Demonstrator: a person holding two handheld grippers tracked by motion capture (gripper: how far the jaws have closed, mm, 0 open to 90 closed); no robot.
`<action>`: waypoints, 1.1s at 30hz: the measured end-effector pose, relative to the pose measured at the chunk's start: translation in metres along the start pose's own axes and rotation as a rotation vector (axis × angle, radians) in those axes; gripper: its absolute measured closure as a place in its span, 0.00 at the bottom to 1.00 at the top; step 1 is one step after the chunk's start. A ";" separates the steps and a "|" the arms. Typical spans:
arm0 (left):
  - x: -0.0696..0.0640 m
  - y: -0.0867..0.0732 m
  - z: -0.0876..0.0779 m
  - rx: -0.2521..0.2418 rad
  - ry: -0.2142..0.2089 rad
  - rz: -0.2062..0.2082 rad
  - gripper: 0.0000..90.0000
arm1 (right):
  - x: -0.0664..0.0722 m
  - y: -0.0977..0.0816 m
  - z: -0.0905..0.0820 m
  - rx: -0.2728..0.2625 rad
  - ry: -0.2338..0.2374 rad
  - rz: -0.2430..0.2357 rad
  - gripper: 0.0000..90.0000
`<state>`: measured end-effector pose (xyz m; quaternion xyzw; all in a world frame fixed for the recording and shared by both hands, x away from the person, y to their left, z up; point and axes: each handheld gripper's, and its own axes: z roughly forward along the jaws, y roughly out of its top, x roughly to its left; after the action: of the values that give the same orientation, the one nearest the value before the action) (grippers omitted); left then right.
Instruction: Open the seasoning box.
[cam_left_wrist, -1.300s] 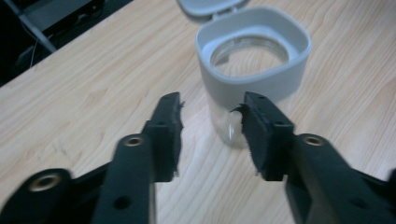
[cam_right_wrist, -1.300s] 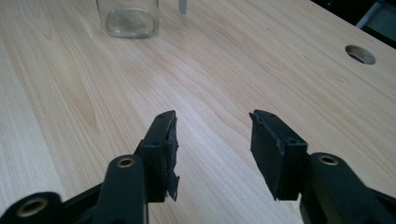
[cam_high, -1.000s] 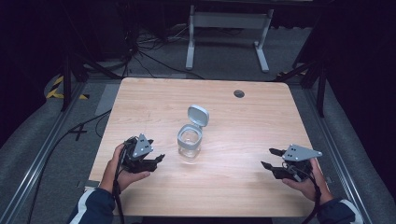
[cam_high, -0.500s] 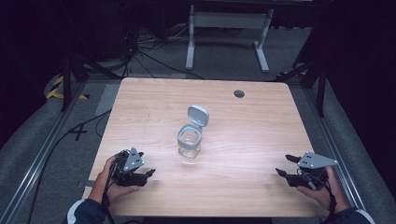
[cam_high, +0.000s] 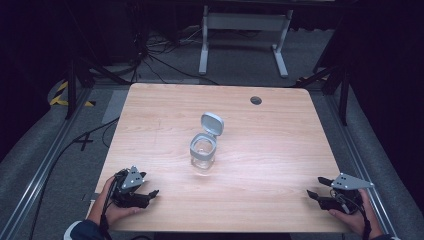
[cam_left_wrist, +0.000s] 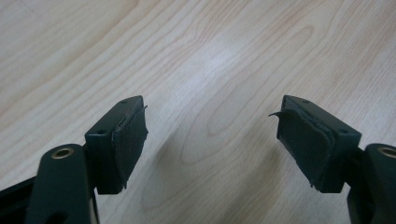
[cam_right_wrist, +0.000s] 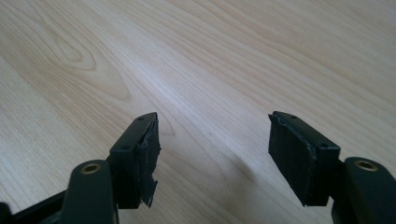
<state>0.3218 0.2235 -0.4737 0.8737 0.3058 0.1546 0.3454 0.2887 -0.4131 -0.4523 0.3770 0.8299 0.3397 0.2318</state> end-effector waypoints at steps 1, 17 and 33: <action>0.001 -0.001 0.000 0.008 0.013 0.012 0.26 | -0.001 -0.003 -0.001 -0.005 0.001 0.014 0.37; 0.006 -0.011 0.001 -0.015 -0.002 -0.102 0.18 | -0.010 -0.028 -0.007 -0.011 0.002 0.129 0.33; 0.005 -0.012 0.001 -0.018 0.002 -0.111 0.17 | -0.011 -0.028 -0.007 -0.006 -0.020 0.142 0.32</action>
<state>0.3212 0.2332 -0.4820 0.8522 0.3525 0.1388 0.3608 0.2780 -0.4379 -0.4671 0.4374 0.7978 0.3540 0.2166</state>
